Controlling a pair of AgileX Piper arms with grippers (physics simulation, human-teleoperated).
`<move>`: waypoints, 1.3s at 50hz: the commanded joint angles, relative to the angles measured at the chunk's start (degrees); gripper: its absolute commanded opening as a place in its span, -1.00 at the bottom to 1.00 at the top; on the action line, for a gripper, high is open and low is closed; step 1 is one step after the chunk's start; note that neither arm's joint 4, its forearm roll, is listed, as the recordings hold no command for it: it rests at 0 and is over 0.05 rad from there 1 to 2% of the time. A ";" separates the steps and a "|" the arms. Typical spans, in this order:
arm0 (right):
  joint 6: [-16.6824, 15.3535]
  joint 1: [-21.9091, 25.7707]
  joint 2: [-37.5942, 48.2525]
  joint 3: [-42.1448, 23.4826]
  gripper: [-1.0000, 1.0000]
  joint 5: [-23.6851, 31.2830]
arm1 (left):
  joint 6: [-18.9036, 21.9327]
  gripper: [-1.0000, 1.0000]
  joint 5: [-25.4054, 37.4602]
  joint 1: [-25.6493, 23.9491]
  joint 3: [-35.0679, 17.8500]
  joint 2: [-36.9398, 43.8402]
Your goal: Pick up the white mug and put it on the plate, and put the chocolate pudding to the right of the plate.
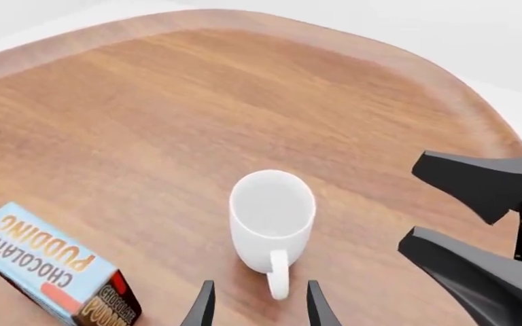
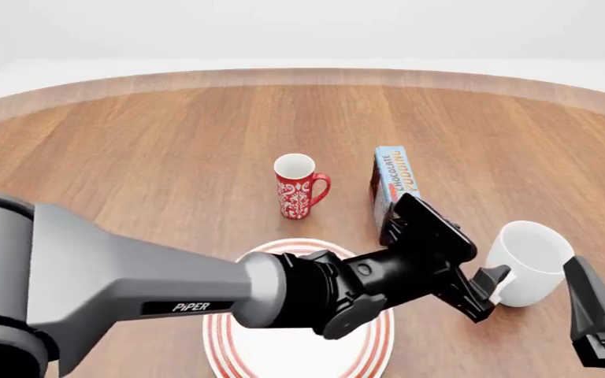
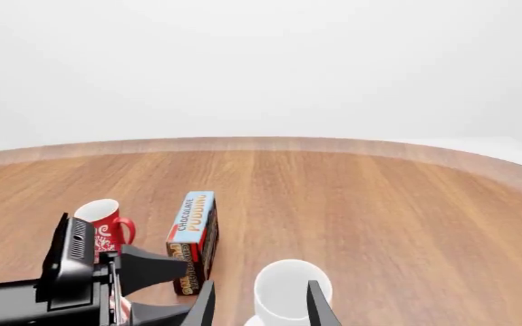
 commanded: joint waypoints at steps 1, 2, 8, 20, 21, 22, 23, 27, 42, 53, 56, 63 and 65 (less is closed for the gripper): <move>0.24 0.01 -0.09 -0.01 1.00 0.20 | -0.42 1.00 0.53 0.44 -1.87 1.87; 0.22 0.03 -0.08 -0.01 1.00 0.20 | -0.47 1.00 0.53 0.46 -1.97 2.09; 0.25 0.03 -0.07 0.00 1.00 0.17 | -0.74 1.00 0.96 0.57 -2.98 3.26; 0.25 0.08 0.06 0.06 1.00 -0.02 | -1.03 1.00 1.99 0.39 -5.84 6.34; 0.28 0.09 0.07 0.05 1.00 -0.04 | -1.09 1.00 2.13 0.30 -6.14 6.68; 0.28 0.09 0.07 0.05 1.00 -0.04 | -1.09 1.00 2.13 0.30 -6.15 6.68; 0.29 0.10 0.07 0.05 1.00 -0.05 | -1.15 1.00 2.25 0.11 -6.25 6.88; 0.34 0.12 0.11 0.06 1.00 -0.10 | -1.33 1.00 2.32 -0.10 -6.59 7.49; 0.52 0.21 0.03 0.07 1.00 -0.06 | -2.04 1.00 2.04 -0.32 -7.45 9.28; 0.52 0.19 -0.03 -0.02 1.00 0.02 | -2.19 1.00 5.36 -0.88 -15.59 15.69; 0.53 0.21 0.02 -0.02 1.00 -0.01 | -2.19 1.00 5.83 -0.94 -16.53 16.34; 0.61 0.22 0.21 -0.02 1.00 -0.15 | -1.91 1.00 6.54 -1.40 -16.00 15.84; 0.65 0.20 0.27 -0.01 1.00 -0.19 | -1.94 1.00 6.96 -1.57 -16.58 16.37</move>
